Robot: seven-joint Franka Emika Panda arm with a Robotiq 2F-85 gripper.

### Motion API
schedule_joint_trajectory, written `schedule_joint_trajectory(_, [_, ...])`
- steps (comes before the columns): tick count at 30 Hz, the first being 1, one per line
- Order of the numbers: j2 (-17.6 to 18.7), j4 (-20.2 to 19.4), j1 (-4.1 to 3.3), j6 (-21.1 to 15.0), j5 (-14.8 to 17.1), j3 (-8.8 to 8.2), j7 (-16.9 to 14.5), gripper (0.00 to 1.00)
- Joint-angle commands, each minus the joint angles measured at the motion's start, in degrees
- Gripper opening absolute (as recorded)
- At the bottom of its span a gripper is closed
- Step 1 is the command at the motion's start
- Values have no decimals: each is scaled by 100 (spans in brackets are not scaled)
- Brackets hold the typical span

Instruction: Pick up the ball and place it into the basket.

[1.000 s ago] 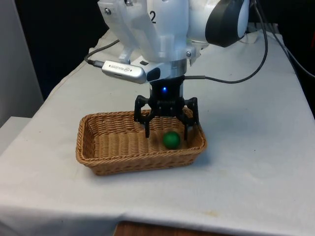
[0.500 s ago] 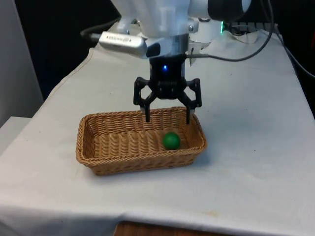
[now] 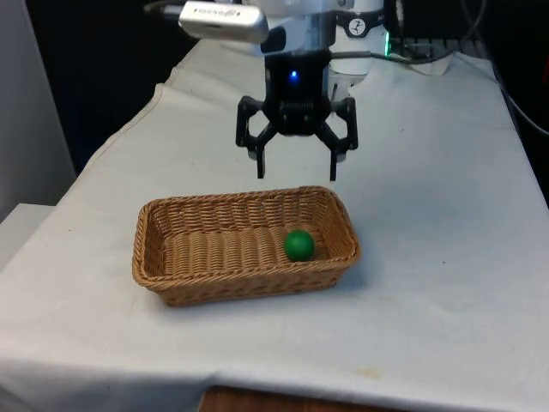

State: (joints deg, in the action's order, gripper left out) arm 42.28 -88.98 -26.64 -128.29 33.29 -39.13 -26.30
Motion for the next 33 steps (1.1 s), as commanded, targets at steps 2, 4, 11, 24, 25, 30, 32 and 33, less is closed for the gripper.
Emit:
schedule_joint_trajectory(2, [-172,-172,-97,29,-166,-63,69,100])
schedule_joint_trajectory(4, [-264,-252,-120,34,-252,-63,92,100])
schedule_joint_trajectory(11, [-619,-590,-195,52,-539,-63,160,100])
schedule_joint_trajectory(24, [-1341,-1266,-315,80,-974,-63,223,100])
schedule_joint_trajectory(25, [-1249,-1146,-241,92,-894,0,178,100])
schedule_joint_trajectory(30, [-1690,-1547,-355,97,-1186,-63,275,100])
schedule_joint_trajectory(32, [-1805,-1644,-367,97,-1255,-57,292,100])
schedule_joint_trajectory(33, [-1919,-1736,-372,97,-1335,-46,315,100])
